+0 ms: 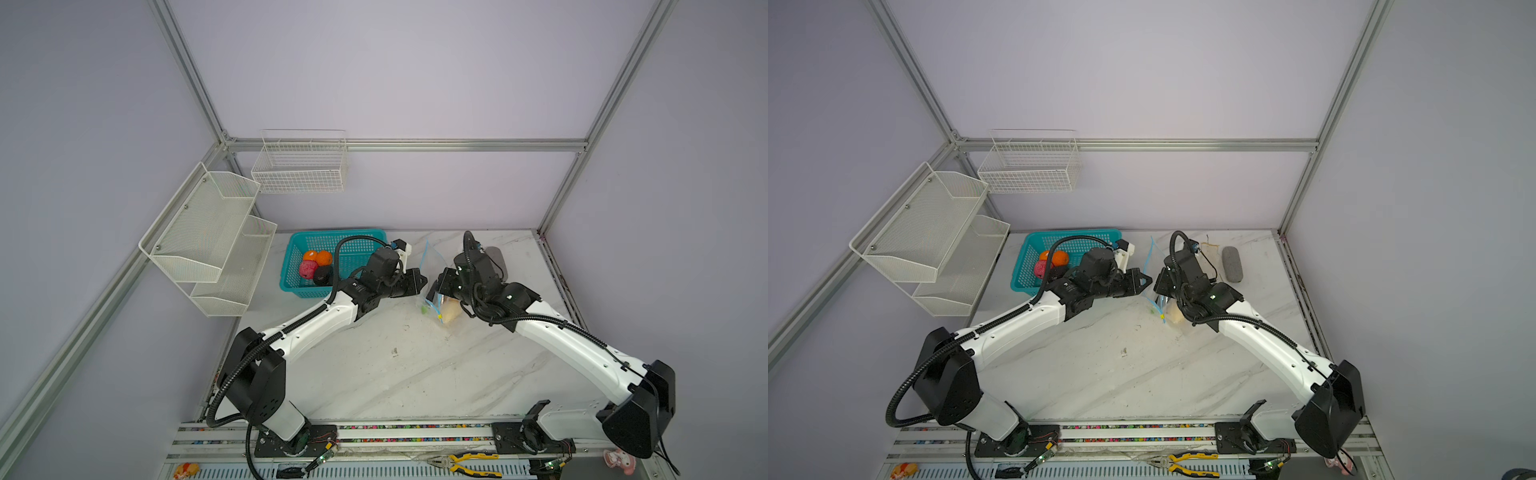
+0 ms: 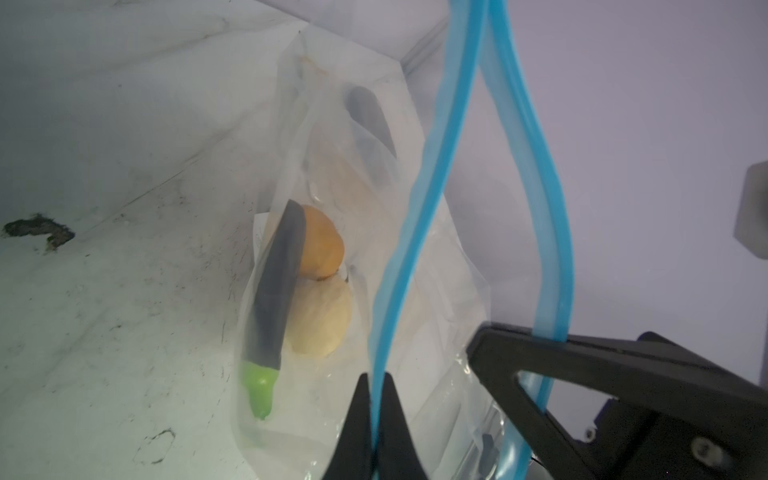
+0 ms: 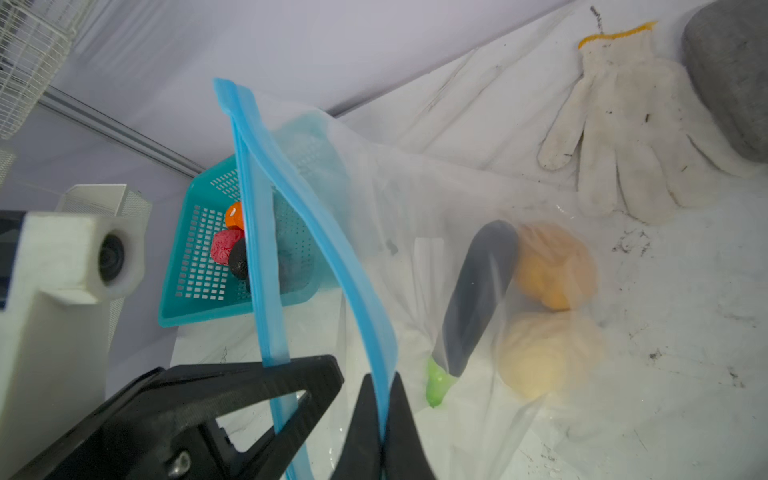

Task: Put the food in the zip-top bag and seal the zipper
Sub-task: 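Move the left gripper over the teal basket while the right holds the bag, then lower the open left gripper onto the dark elongated avocado in the basket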

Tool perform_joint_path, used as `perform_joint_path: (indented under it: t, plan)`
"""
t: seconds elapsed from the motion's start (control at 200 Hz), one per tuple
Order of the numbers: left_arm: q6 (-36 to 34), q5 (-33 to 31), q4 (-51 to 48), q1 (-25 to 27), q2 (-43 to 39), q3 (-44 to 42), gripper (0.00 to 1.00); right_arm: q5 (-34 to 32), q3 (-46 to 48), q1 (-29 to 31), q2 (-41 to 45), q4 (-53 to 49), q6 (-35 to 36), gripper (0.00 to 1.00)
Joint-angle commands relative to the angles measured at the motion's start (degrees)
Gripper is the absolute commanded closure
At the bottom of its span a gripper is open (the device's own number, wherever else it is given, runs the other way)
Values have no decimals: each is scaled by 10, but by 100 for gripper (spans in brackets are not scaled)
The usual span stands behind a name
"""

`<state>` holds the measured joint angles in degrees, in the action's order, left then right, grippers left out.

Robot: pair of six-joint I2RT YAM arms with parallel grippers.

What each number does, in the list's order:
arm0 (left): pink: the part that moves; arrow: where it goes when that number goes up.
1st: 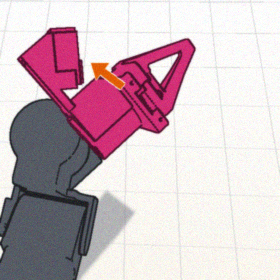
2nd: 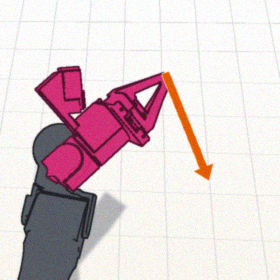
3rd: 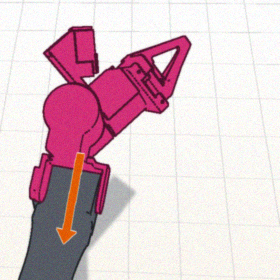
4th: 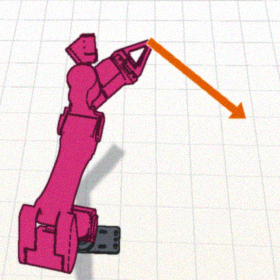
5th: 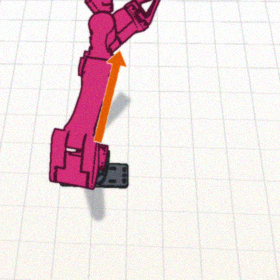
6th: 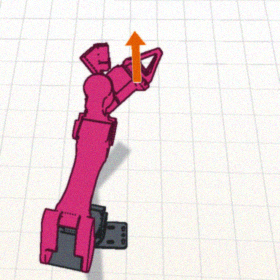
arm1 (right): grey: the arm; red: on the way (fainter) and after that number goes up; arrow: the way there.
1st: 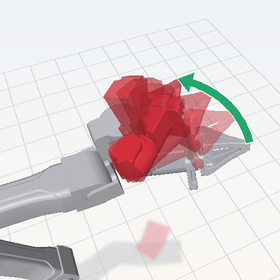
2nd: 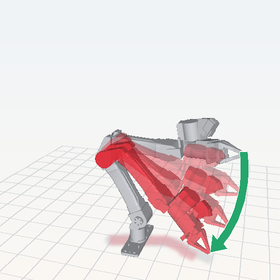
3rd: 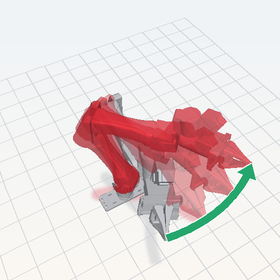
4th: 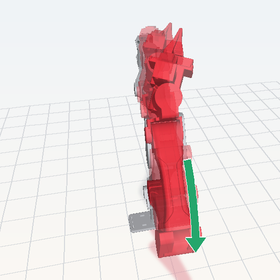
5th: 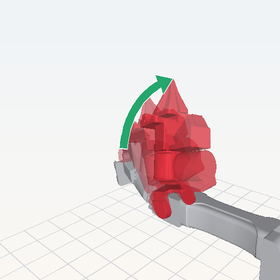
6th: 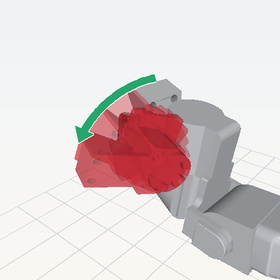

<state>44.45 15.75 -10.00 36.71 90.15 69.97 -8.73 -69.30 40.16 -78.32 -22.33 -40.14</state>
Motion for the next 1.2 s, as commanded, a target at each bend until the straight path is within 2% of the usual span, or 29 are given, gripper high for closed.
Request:
perform_joint_path:
  t: [0.0, 0.155, 0.25, 0.415, 0.515, 0.62, 0.795, 0.995, 1.195]
  plan:
    - [7, -11, 27, -16, -31, -35, 98, 20, -11, 3, -18, 32, 8, 100]
    - [3, -31, 21, -34, -60, -66, 94, 30, -23, 3, -38, 43, 10, 100]
    - [-3, -42, 13, -40, -71, -72, 89, 41, -27, 3, -48, 52, 11, 100]
    - [-36, -64, -21, -48, -76, -41, 67, 56, -34, 3, -66, 58, 10, 100]
    - [-76, -117, -74, -55, -82, -6, 54, 58, -34, 3, -70, 62, 12, 100]
    - [-107, -164, -104, -84, -80, 34, 42, 62, -28, 3, -76, 74, 12, 100]
    - [-149, -207, -218, -143, 1, 145, 37, 77, -31, 3, -96, 92, 12, 100]
    - [-146, -227, -307, -205, 81, 248, 36, 94, -37, 4, -114, 109, 15, 100]
    - [-138, -241, -381, -238, 155, 339, 33, 112, -43, 3, -135, 122, 29, 100]
